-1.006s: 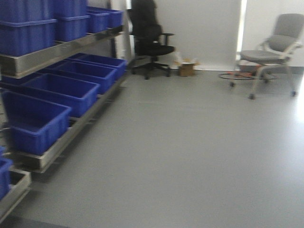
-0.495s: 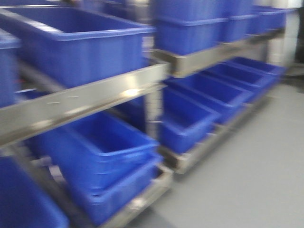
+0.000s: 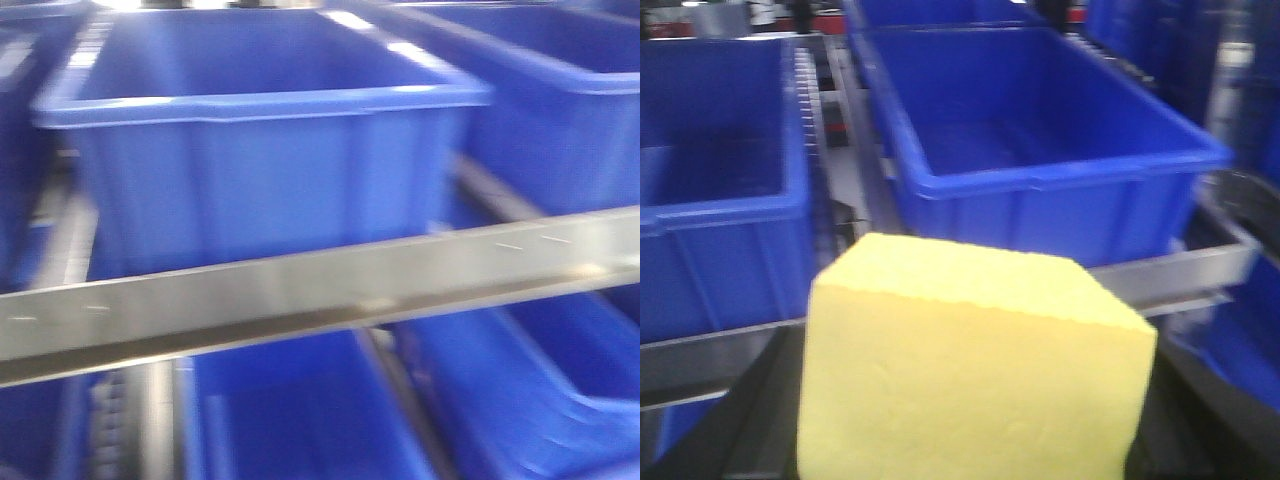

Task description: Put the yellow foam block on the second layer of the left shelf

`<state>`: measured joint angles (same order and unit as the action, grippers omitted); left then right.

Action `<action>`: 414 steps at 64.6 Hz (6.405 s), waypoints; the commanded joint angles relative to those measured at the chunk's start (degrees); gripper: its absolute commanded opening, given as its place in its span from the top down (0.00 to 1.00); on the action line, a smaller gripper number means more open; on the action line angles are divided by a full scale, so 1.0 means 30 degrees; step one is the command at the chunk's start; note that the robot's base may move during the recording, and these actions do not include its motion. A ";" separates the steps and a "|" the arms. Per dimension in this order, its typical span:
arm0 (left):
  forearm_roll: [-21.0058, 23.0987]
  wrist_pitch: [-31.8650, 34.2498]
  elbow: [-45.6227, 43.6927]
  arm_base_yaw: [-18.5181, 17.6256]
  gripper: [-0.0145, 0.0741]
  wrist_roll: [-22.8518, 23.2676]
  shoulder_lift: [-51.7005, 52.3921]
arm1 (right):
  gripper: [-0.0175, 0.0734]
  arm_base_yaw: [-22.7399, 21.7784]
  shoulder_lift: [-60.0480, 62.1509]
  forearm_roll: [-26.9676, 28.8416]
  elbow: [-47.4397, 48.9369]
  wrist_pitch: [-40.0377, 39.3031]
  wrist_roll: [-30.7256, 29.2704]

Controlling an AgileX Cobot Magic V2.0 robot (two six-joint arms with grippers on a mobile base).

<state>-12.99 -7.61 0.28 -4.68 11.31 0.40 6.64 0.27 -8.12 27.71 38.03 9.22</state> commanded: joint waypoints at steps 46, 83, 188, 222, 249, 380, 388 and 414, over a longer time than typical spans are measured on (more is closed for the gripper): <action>0.0059 0.1645 0.0493 -0.0049 0.68 0.0075 0.0254 | 0.46 -0.0086 -0.0459 -0.0215 0.0501 -0.1627 -0.0193; 0.0059 0.1645 0.0493 -0.0049 0.68 0.0075 0.0254 | 0.46 -0.0086 -0.0459 -0.0215 0.0501 -0.1627 -0.0193; 0.0059 0.1645 0.0493 -0.0049 0.68 0.0075 0.0254 | 0.46 0.3855 -1.6761 -0.0194 0.8822 -0.1747 -0.0193; 0.0059 0.1645 0.0493 -0.0049 0.68 0.0075 0.0254 | 0.46 0.4323 -2.8473 -0.0177 1.2715 -0.2752 -0.0193; 0.0059 0.1645 0.0493 -0.0049 0.68 0.0075 0.0254 | 0.46 0.4323 -3.2091 -0.0195 1.2715 -0.4921 -0.0193; 0.0059 0.1645 0.0493 -0.0049 0.68 0.0075 0.0254 | 0.75 0.4274 -1.0534 -0.0195 0.0228 -0.9495 -0.0193; 0.0059 0.1645 0.0493 -0.0049 0.68 0.0075 0.0254 | 0.75 0.3255 -0.8824 -0.0195 -0.0775 -0.9688 -0.0193; 0.0059 0.1645 0.0493 -0.0049 0.68 0.0075 0.0254 | 0.75 -0.2494 -0.0189 0.0839 -0.6745 -0.9744 -0.0193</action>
<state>-12.99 -7.51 0.28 -4.68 11.31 0.40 0.96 -2.98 -5.76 8.42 14.01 9.12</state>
